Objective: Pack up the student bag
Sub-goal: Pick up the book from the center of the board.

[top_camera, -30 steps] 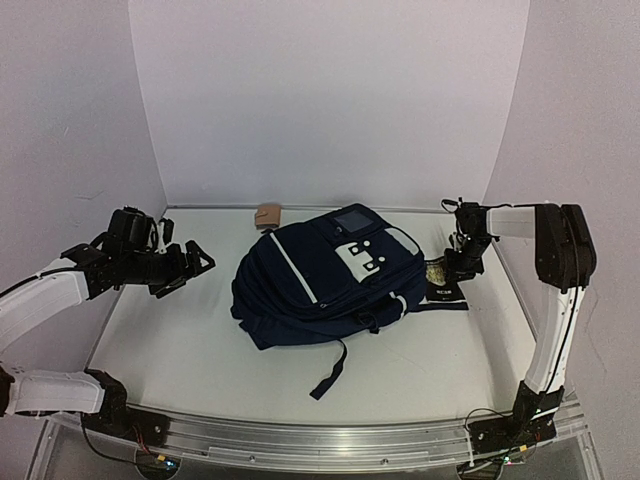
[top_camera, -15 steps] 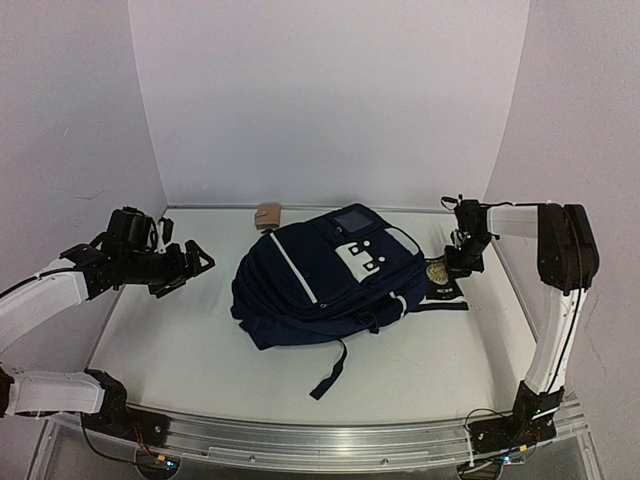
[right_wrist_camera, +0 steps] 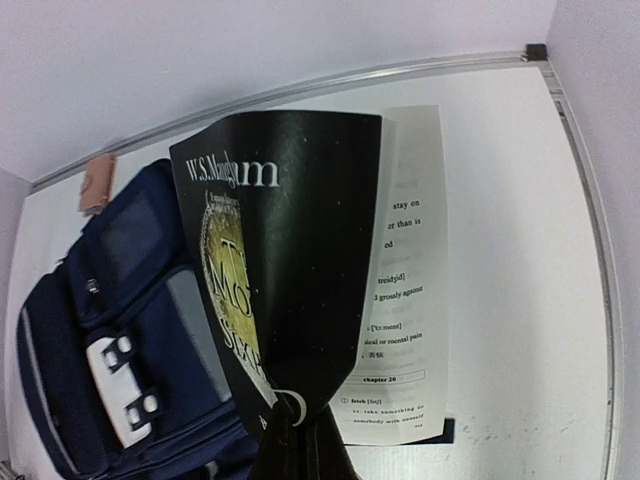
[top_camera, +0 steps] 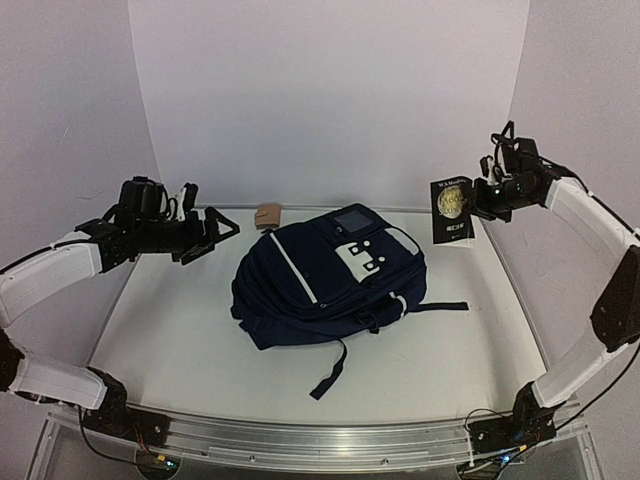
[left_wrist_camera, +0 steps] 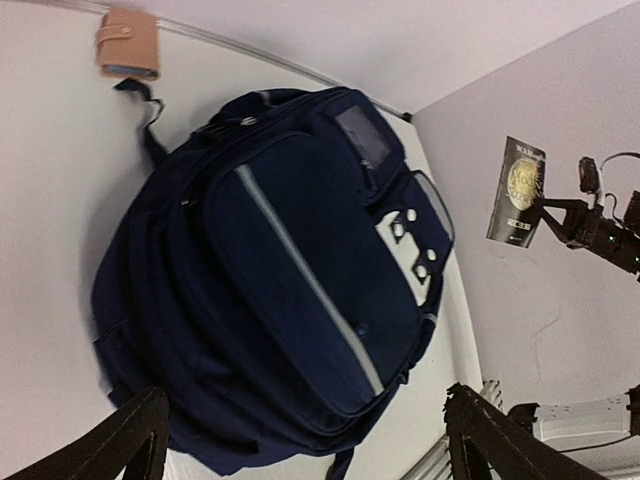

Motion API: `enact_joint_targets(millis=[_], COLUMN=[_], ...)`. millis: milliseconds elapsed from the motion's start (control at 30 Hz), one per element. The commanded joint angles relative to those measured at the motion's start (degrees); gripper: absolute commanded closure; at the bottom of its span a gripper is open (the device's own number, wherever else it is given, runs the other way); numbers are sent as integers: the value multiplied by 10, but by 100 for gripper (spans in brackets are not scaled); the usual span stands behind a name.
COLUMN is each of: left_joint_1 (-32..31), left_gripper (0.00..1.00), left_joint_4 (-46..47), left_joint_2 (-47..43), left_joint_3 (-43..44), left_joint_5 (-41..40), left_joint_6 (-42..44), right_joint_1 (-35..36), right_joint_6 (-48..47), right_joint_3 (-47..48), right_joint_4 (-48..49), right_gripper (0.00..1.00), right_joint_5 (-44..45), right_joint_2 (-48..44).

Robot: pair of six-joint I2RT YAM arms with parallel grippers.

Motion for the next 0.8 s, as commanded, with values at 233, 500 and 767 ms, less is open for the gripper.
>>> enact_joint_targets(millis=[233,500,767], left_joint_1=[-127,-163,-165], left_gripper=[4,4,7], left_joint_4=[267,309,323], left_joint_2=[121,199,205], left_joint_3=[127,163,181], left_joint_5=[128,161,180], left_joint_6=[-42,-54,-55], right_joint_1=[163,247,279], right_joint_6=[96,131,132], right_joint_3=[32,53,59], right_joint_4=[75,145,152], right_gripper=[100,100,100], right_joint_5=[-187,-211,-204], right_joint_2=[-49,-19,7])
